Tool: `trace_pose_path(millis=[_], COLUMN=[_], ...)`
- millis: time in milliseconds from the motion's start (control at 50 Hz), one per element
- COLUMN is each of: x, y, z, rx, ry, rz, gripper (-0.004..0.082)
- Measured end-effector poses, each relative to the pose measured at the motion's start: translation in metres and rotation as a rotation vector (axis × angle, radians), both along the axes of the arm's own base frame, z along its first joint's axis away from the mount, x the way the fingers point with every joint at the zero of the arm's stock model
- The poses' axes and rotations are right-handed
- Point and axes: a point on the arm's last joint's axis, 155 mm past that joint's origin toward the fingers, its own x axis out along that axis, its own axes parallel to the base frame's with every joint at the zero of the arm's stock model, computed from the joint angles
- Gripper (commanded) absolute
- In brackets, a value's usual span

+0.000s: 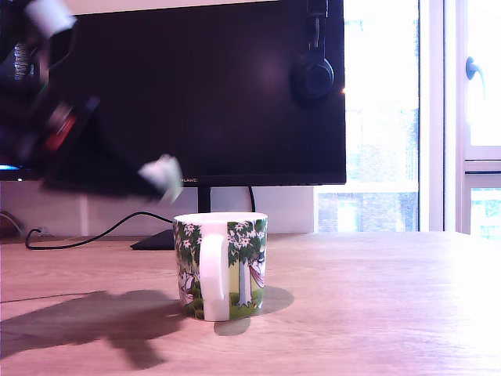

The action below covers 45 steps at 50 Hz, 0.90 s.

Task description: Pick up the coffee capsules from the table one by one and drop them inside the nearest coffee cup

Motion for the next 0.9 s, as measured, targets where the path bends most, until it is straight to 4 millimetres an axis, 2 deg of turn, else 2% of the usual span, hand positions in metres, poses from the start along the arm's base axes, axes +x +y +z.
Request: trace_pose_path(millis=[220,440,760,900], x=[-0.006,-0.002,-0.003,0.001], y=[-0.012,-0.021,-0.028,-0.030], z=[0.013,0.019,-0.019,-0.021], rx=[0.053,0.134,0.300,0.348], ry=[0.047,0.090,0.237,0.259], rz=[-0.022,-0.012,-0.020,-0.010], gripper=[0.0142,0.0142,0.0143,0.0143])
